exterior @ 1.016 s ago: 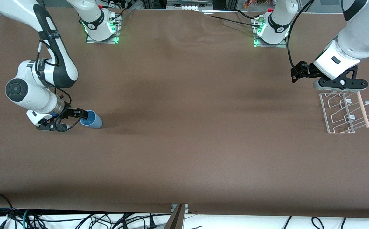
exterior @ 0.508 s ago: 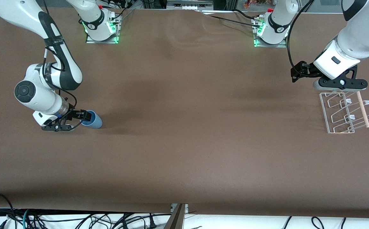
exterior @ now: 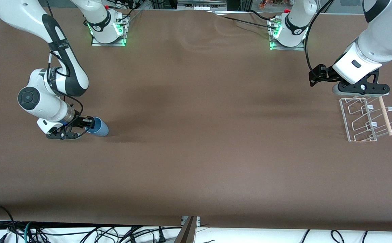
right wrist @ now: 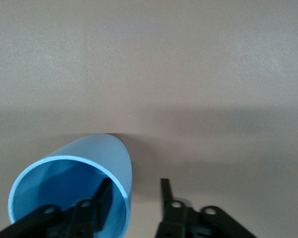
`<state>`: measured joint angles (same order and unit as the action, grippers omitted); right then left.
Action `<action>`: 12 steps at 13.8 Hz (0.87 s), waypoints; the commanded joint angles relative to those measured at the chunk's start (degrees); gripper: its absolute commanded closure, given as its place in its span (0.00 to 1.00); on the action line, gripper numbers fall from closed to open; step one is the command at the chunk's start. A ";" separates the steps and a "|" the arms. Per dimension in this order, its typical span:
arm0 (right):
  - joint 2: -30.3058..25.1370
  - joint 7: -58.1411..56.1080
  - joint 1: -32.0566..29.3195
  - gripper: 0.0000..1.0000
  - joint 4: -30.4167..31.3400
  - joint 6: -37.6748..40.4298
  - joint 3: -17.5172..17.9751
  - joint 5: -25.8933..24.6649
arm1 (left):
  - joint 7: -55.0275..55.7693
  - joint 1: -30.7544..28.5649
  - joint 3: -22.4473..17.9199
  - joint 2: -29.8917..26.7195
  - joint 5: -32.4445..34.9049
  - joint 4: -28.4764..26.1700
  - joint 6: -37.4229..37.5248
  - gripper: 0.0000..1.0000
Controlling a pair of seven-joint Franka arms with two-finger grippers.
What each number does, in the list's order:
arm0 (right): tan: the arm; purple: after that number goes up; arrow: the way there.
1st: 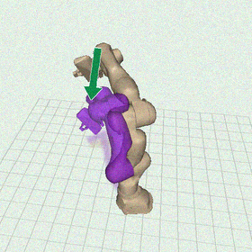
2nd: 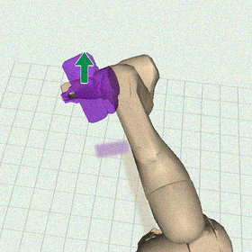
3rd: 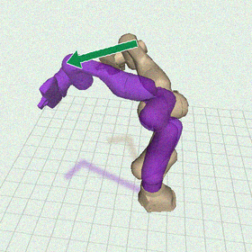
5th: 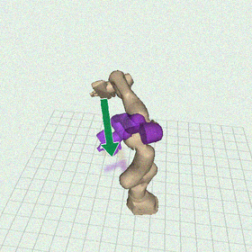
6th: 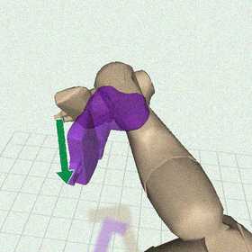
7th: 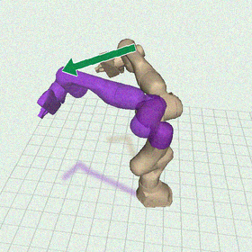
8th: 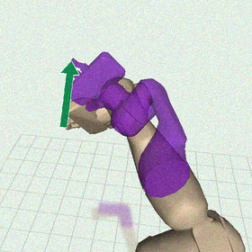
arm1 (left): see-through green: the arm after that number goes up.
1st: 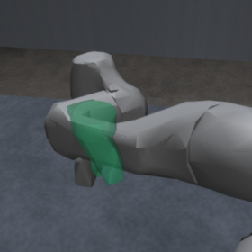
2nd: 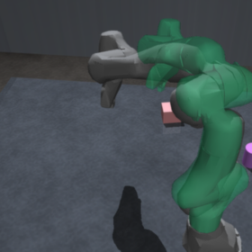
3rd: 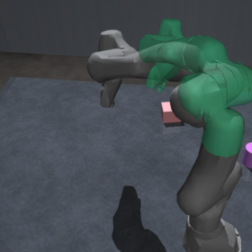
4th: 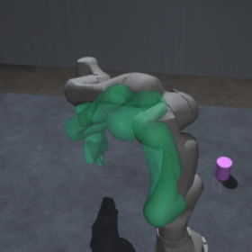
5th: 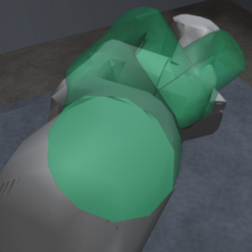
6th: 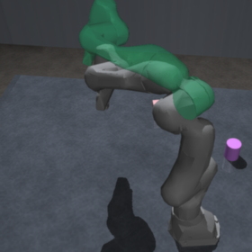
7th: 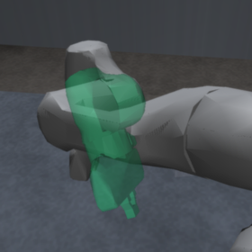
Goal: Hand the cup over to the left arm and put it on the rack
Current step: 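Close the right gripper on the blue cup's rim, then lift the cup with the right gripper while the left gripper approaches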
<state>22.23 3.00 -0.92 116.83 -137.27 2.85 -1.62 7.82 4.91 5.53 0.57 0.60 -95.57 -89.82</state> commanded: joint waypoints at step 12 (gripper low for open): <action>1.75 -0.71 -0.04 1.00 -8.62 0.24 9.17 14.27 | -18.71 -0.08 0.10 3.64 -4.02 1.52 4.22 0.00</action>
<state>22.34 2.97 -0.63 111.87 -137.92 8.69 9.81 -5.30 5.01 5.65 2.77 -1.00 -95.67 -86.48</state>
